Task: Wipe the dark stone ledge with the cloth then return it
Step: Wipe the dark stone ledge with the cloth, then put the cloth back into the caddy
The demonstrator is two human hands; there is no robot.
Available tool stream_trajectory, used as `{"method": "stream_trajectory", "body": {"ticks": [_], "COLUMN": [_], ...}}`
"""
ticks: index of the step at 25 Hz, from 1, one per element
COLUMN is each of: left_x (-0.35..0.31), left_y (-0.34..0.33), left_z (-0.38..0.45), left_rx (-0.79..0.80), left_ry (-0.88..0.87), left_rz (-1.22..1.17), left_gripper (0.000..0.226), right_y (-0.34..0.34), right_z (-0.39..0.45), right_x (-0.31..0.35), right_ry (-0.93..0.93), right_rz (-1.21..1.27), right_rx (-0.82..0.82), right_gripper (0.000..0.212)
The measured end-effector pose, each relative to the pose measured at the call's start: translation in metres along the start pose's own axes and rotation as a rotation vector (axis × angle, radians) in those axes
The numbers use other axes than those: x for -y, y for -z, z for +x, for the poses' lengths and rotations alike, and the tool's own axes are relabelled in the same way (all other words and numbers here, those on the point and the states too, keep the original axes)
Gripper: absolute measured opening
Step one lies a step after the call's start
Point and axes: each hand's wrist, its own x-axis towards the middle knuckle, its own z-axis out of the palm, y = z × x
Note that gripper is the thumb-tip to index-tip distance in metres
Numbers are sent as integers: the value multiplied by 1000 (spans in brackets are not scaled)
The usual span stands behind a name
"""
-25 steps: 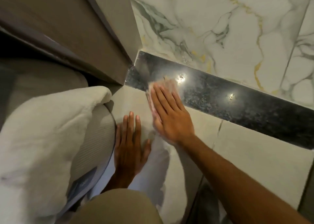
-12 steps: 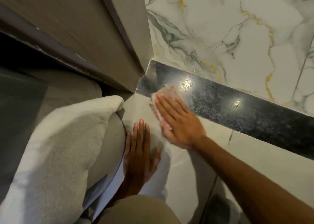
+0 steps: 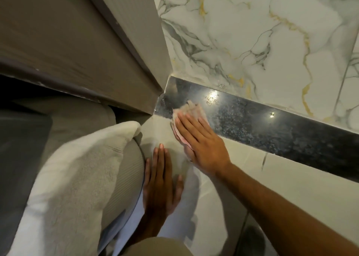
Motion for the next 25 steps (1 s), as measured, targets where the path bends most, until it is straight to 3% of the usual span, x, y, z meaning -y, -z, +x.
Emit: {"method": "stream_trajectory", "body": {"ticks": [2,5,8,12,18,22,25], "left_x": [-1,-8,-20,-65,-101,-62,8], "left_y": [2,35,113,253,519,609,630], "left_z": [3,9,28,25,-73,-133,-160], "left_rx": [54,244,581,709,799,768,642], "left_ry": [25,22,31,33,31,7,17], "left_rz": [39,82,138,52,-117,-108,-127], "left_gripper": [84,85,90,80,82,70,67], "right_y": [9,46,124,254,467,541,542], "right_z": [-25,-34,-26,-37,-83,-105,-104], "right_x": [-1,18,41,97,213,295,369], "right_ry": [-101,-381,-813,-1021,-1011,-941,-831], "right_rz": [89,377,864,995,986,929,907], "right_rx": [-54,59,63,-43,-11,60,61], "right_gripper": [58,61,49,50,49,47,44]}}
